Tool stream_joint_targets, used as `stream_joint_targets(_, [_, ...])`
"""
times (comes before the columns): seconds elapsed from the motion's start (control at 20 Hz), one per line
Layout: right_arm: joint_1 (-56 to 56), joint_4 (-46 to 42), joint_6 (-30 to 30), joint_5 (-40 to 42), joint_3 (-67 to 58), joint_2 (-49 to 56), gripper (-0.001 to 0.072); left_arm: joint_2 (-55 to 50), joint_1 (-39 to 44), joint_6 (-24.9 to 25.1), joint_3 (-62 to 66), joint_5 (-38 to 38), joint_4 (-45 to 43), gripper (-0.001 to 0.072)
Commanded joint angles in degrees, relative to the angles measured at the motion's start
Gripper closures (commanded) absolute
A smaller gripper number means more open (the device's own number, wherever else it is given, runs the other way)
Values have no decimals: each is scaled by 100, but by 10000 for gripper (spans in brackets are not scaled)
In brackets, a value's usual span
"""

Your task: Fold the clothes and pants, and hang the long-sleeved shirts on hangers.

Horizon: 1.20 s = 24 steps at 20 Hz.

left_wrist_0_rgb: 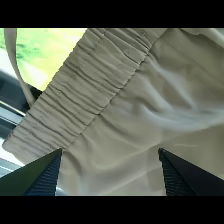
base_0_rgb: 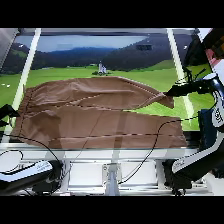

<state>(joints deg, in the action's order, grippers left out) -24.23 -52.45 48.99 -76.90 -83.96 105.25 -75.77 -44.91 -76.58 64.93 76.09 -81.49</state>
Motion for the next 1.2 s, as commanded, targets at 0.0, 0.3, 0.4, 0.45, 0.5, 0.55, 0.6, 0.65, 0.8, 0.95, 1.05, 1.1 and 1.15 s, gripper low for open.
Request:
stream_joint_targets(0.0, [33,15,-72,-133,-372,-240,699,2,-2,-15,4,-7,63,15])
stream_joint_targets(0.3, [160,-894,-378,-693,-1307,-1252,700,4,-2,-15,177,-87,61,15])
stream_joint_targets(0.4, [256,-1572,-372,-1139,-1080,-1714,700,4,-2,-15,293,-111,59,15])
stream_joint_targets(0.45, [249,-1687,-372,-1392,-831,-1939,701,4,-2,-15,317,-170,61,15])
stream_joint_targets(0.5, [247,-1735,-372,-1626,-444,-2170,701,4,-2,-15,317,-221,61,15])
stream_joint_targets(0.55, [249,-1777,-369,-1821,9,-2393,701,2,-2,-15,317,-264,63,15])
stream_joint_targets(0.6, [249,-1788,-367,-1961,570,-2629,701,2,-2,-15,317,-302,96,15])
stream_joint_targets(0.65, [249,-1814,-363,-2090,1152,-2844,701,2,-2,-15,317,-302,103,15])
stream_joint_targets(0.8, [249,-2074,-365,-2197,2756,-3324,701,2,-2,-15,317,-302,103,15])
stream_joint_targets(0.95, [249,-2293,-367,-2138,3956,-3491,699,2,-2,-15,317,-306,103,15])
stream_joint_targets(1.05, [249,-2328,-352,-1637,4332,-3484,632,2,-2,-15,317,-358,103,15])
stream_joint_targets(1.1, [249,-2328,-245,-1381,4339,-3484,460,2,-2,-15,317,-378,103,15])
stream_joint_targets(1.15, [249,-2328,-39,-1158,4282,-3484,314,2,-2,-15,317,-391,103,15])
